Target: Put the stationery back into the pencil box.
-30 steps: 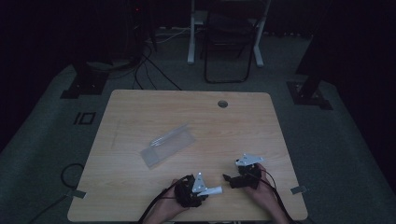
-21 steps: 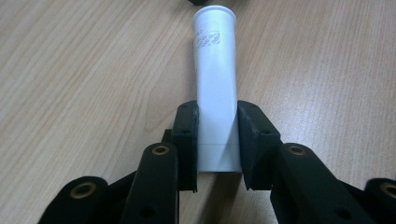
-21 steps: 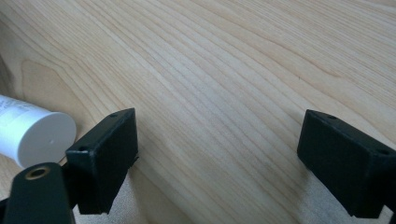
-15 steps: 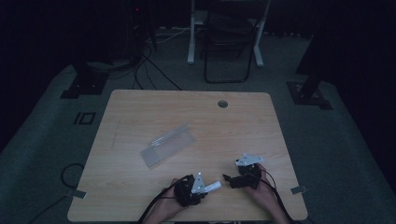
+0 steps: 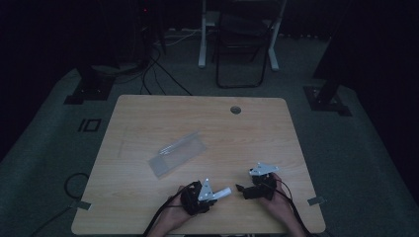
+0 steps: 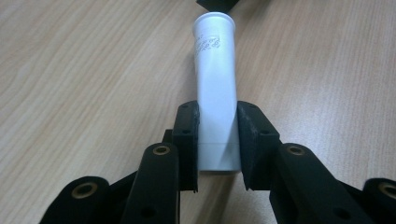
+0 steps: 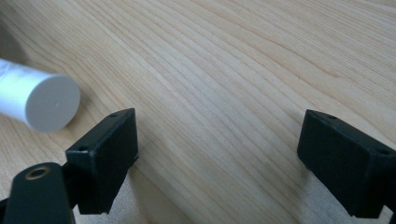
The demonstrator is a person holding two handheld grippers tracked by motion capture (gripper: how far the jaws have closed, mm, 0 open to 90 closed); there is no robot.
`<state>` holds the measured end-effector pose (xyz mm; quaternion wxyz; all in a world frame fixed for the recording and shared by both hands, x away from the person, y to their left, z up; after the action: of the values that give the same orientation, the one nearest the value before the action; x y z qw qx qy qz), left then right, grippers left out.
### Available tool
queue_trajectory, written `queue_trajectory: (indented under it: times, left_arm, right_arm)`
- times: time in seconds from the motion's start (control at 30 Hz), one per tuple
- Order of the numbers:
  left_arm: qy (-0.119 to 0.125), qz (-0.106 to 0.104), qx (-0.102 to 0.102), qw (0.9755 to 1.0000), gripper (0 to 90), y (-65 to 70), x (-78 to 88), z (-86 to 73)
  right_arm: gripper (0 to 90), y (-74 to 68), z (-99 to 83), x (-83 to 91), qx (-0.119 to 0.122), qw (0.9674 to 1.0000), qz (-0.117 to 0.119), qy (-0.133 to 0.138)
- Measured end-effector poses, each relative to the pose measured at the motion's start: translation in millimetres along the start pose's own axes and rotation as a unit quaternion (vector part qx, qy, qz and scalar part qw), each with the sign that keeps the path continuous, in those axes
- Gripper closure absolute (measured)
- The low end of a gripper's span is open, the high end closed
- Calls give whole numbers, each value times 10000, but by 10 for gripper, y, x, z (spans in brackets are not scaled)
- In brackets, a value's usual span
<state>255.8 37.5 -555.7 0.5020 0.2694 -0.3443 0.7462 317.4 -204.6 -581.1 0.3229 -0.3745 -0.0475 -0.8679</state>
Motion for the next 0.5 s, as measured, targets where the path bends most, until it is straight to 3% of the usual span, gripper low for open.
queue_trajectory:
  times: [0.5]
  left_arm:
    - [78, 149, 76, 9998, 713, -92, 70, -4]
  right_arm:
    - [123, -2, 0, -1, -18, 10000, 2, 8]
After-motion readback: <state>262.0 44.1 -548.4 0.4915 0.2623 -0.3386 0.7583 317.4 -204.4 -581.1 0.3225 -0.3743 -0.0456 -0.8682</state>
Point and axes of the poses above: each handheld gripper's, and its own axes: x roughly backward along the jaws, z roughly out of its top, y roughly to its right, the point moved 2 cm from there along -x, roughly forward along the jaws, and after that the axes turned 13 degrees about -x, right-handed, at the moved point
